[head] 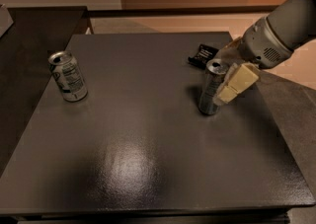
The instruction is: Pick redbull can
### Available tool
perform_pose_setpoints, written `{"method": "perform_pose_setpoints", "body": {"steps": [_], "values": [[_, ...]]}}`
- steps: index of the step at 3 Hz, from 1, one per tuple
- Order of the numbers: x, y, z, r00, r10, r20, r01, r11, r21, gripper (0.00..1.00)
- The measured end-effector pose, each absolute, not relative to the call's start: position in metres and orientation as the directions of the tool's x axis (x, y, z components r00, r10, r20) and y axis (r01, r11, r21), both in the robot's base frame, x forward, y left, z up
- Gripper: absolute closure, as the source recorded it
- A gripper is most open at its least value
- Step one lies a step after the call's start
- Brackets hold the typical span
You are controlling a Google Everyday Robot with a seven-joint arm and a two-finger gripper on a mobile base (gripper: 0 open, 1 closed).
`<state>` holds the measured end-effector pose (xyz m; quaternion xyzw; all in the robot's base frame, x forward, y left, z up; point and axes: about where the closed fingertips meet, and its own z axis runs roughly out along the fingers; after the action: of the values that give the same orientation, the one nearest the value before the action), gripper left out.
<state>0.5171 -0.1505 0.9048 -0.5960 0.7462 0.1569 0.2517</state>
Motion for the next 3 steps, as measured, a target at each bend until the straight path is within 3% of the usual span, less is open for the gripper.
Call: {"method": "perform_pose_setpoints", "body": {"steps": [3], "values": [[0.517, -0.139, 0.92, -0.135, -0.768, -0.627, -0.976, 0.212, -0.05, 0.87]]}}
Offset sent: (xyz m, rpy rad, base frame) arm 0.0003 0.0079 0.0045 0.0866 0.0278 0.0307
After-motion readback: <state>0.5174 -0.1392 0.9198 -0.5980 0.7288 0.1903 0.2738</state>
